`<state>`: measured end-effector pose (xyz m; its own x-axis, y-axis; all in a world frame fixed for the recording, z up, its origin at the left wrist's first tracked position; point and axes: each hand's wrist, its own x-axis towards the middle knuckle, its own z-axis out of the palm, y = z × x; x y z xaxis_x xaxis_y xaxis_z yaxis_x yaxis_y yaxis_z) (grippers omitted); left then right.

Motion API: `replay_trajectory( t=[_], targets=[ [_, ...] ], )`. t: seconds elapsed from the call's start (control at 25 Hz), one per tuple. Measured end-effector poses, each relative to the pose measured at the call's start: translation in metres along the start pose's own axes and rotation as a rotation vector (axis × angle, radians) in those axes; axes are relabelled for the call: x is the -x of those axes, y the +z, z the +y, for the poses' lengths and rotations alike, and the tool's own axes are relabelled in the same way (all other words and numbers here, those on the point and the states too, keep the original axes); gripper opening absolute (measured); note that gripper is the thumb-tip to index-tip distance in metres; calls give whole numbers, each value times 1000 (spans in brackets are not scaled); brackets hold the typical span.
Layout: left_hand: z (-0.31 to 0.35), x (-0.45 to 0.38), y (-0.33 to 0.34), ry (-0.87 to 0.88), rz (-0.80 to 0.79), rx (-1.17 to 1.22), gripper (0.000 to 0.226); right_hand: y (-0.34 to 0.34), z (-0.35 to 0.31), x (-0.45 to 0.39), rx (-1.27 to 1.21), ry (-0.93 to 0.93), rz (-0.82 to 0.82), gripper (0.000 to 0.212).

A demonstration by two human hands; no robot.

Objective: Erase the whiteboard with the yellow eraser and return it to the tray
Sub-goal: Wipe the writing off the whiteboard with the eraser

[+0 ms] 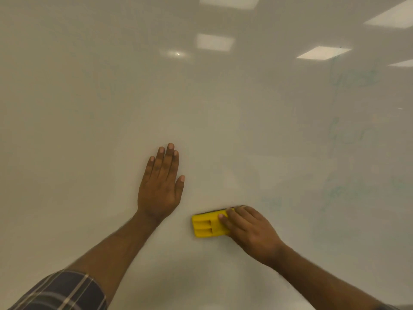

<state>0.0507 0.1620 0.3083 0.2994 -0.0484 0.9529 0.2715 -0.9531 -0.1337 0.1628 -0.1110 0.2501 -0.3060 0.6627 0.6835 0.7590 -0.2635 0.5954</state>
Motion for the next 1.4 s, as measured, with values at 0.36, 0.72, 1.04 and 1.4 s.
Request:
replay_trajectory(
  t=[0.36, 0.72, 1.04, 1.4],
  targets=[
    [11, 14, 7, -12, 42, -23, 64, -26, 54, -47, -42, 434, 146, 46],
    [8, 24, 10, 135, 28, -38, 66, -6, 27, 39, -61, 85, -101, 41],
    [8, 25, 13, 104, 35, -17, 64, 17, -8, -5, -153, 286, 46, 52],
    [10, 28, 12, 89, 26, -5, 65, 8, 6, 64, -75, 165, -83, 46]
  ],
)
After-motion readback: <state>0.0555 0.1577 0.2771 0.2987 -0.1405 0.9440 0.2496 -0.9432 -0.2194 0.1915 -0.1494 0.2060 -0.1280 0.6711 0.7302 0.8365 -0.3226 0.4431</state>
